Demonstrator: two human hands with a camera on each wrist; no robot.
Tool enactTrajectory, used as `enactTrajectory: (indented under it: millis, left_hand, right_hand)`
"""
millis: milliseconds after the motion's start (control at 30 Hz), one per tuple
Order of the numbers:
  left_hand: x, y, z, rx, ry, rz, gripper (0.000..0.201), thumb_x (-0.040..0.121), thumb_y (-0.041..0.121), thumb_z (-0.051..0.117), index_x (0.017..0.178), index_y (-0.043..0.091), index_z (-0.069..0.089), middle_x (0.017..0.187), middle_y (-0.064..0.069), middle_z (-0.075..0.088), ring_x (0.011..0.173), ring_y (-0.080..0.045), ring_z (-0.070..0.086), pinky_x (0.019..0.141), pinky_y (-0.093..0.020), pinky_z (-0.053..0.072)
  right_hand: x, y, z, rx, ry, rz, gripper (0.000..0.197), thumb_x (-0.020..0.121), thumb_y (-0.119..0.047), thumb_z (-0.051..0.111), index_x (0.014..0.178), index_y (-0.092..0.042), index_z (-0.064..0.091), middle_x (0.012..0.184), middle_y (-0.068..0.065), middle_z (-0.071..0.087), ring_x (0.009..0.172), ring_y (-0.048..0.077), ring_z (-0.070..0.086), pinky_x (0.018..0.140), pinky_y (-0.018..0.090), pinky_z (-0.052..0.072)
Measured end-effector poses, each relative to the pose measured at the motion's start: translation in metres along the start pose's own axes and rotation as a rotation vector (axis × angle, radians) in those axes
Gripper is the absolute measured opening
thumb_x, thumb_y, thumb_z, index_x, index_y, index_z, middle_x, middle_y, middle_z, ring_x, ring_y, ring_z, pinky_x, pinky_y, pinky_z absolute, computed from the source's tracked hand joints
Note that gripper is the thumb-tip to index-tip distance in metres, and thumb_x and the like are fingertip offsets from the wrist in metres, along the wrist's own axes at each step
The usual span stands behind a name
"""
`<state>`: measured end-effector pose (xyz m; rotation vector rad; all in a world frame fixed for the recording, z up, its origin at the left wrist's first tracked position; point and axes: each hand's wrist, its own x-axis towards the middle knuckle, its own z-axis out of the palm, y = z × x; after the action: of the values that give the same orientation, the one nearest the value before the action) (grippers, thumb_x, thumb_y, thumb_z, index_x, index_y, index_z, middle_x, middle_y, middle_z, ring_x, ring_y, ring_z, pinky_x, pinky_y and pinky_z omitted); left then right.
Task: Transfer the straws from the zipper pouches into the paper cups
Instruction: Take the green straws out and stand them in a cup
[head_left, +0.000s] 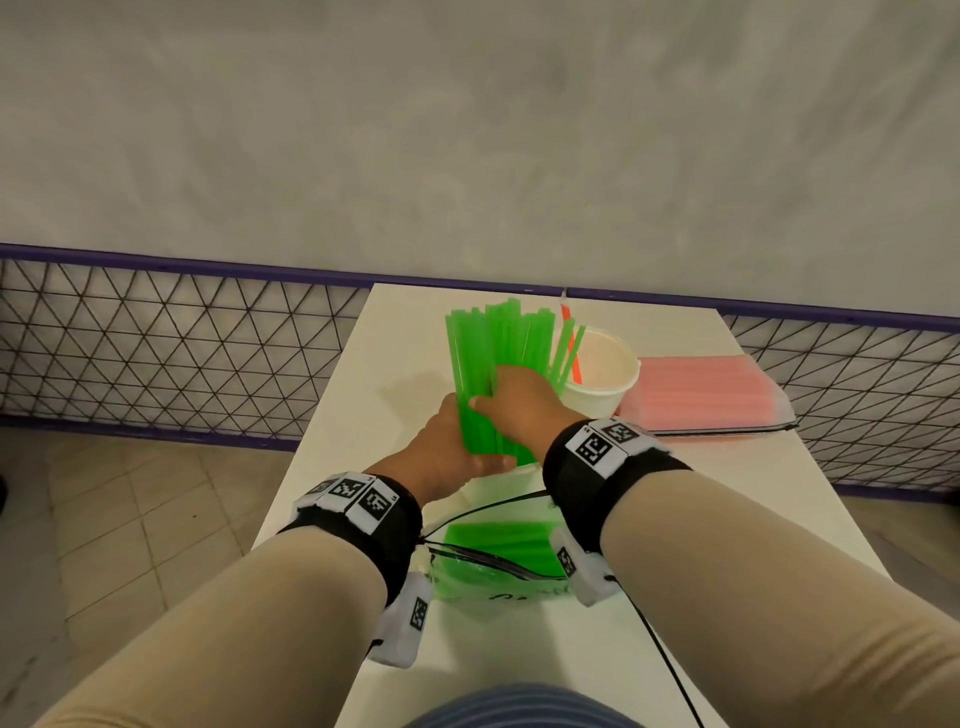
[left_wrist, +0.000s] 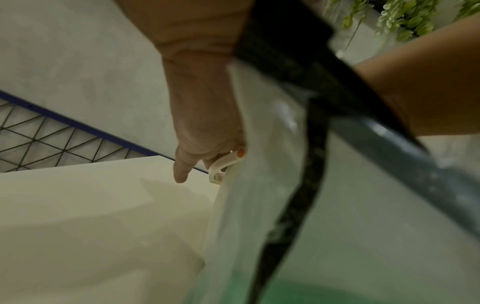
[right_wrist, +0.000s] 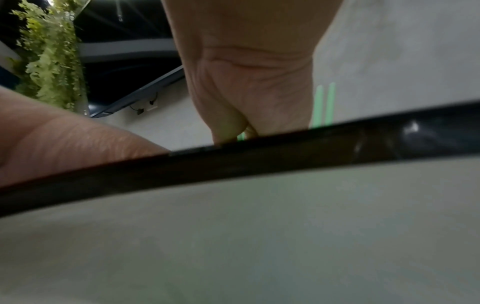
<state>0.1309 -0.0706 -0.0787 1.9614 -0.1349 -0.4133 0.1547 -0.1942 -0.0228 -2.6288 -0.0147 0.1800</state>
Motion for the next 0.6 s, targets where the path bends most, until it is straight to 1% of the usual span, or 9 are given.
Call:
enactTrajectory:
  millis: [100, 167, 267, 333, 400, 433, 500, 533, 600]
  left_hand:
    - [0.0, 0.001, -0.001, 0.007, -0.006, -0.001, 0.087, 0.071, 0.024, 0.086, 0.137, 0.023, 0.031, 0.124, 0.002, 0.058, 0.114, -0.016, 0.057, 0.094, -0.033, 0.046]
    - [0.001, 0.0, -0.001, 0.011, -0.012, 0.001, 0.087, 0.07, 0.024, 0.087, 0.137, 0.024, 0.031, 0.125, 0.002, 0.058, 0.114, -0.016, 0.057, 0.098, -0.037, 0.047]
    - [0.0, 0.001, -0.002, 0.016, -0.011, 0.001, 0.089, 0.071, 0.024, 0.087, 0.139, 0.023, 0.03, 0.126, 0.002, 0.058, 0.115, -0.016, 0.057, 0.098, -0.035, 0.047]
    - [0.0, 0.002, -0.001, 0.019, -0.01, 0.009, 0.088, 0.072, 0.022, 0.086, 0.14, 0.021, 0.029, 0.126, 0.002, 0.058, 0.115, -0.015, 0.057, 0.092, -0.028, 0.047]
    - [0.0, 0.001, -0.002, 0.025, -0.015, 0.014, 0.089, 0.073, 0.022, 0.085, 0.141, 0.02, 0.027, 0.127, 0.002, 0.056, 0.114, -0.014, 0.056, 0.083, -0.019, 0.045]
    - [0.0, 0.001, -0.002, 0.035, -0.016, 0.014, 0.094, 0.071, 0.027, 0.086, 0.142, 0.021, 0.026, 0.129, 0.002, 0.056, 0.117, -0.015, 0.055, 0.085, -0.02, 0.045]
    - [0.0, -0.001, -0.004, 0.071, -0.005, -0.005, 0.119, 0.059, 0.048, 0.087, 0.149, 0.024, 0.014, 0.138, 0.001, 0.051, 0.127, -0.02, 0.05, 0.101, -0.033, 0.045]
    - [0.0, -0.001, -0.005, 0.099, 0.003, -0.028, 0.132, 0.054, 0.057, 0.085, 0.153, 0.026, 0.003, 0.147, -0.002, 0.044, 0.134, -0.023, 0.044, 0.108, -0.038, 0.041]
    - [-0.005, 0.002, -0.008, 0.108, 0.025, -0.097, 0.137, 0.063, 0.055, 0.083, 0.153, 0.023, -0.015, 0.16, -0.008, 0.02, 0.144, -0.025, 0.027, 0.114, -0.038, 0.032]
  right_hand:
    - [0.013, 0.001, -0.003, -0.015, 0.0, 0.058, 0.025, 0.093, -0.03, 0.062, 0.099, -0.005, 0.058, 0.086, 0.004, 0.057, 0.09, 0.025, 0.06, 0.071, 0.029, 0.043]
    - [0.018, 0.002, -0.002, -0.09, -0.034, 0.073, 0.022, 0.091, -0.023, 0.062, 0.081, -0.004, 0.058, 0.076, 0.004, 0.056, 0.085, 0.027, 0.062, 0.059, 0.026, 0.044]
    - [0.016, 0.003, 0.004, -0.203, -0.039, 0.093, 0.023, 0.09, -0.014, 0.06, 0.07, -0.007, 0.051, 0.066, 0.001, 0.043, 0.077, 0.023, 0.053, 0.044, 0.024, 0.026]
    - [0.01, 0.003, 0.003, -0.163, -0.031, 0.097, 0.017, 0.089, -0.012, 0.062, 0.075, -0.008, 0.052, 0.07, 0.001, 0.046, 0.084, 0.027, 0.056, 0.051, 0.024, 0.033]
    - [-0.001, 0.001, -0.005, -0.085, -0.002, 0.086, 0.014, 0.088, -0.012, 0.065, 0.099, -0.005, 0.058, 0.092, 0.006, 0.059, 0.099, 0.028, 0.059, 0.067, 0.025, 0.041]
    - [-0.007, 0.001, -0.012, -0.046, 0.013, 0.082, 0.025, 0.088, -0.014, 0.066, 0.109, -0.005, 0.058, 0.104, 0.008, 0.061, 0.103, 0.028, 0.059, 0.074, 0.027, 0.043]
    - [-0.02, -0.002, -0.026, 0.044, 0.052, 0.039, 0.032, 0.087, -0.018, 0.069, 0.115, -0.007, 0.057, 0.11, 0.008, 0.061, 0.104, 0.026, 0.059, 0.083, 0.031, 0.048]
    - [-0.027, -0.004, -0.034, 0.114, 0.056, 0.012, 0.028, 0.086, -0.018, 0.07, 0.111, -0.009, 0.058, 0.106, 0.007, 0.063, 0.101, 0.026, 0.062, 0.086, 0.033, 0.051]
    - [-0.045, -0.008, -0.05, 0.317, -0.004, -0.058, 0.016, 0.086, -0.013, 0.071, 0.097, -0.014, 0.06, 0.091, 0.005, 0.067, 0.088, 0.025, 0.069, 0.085, 0.04, 0.057]
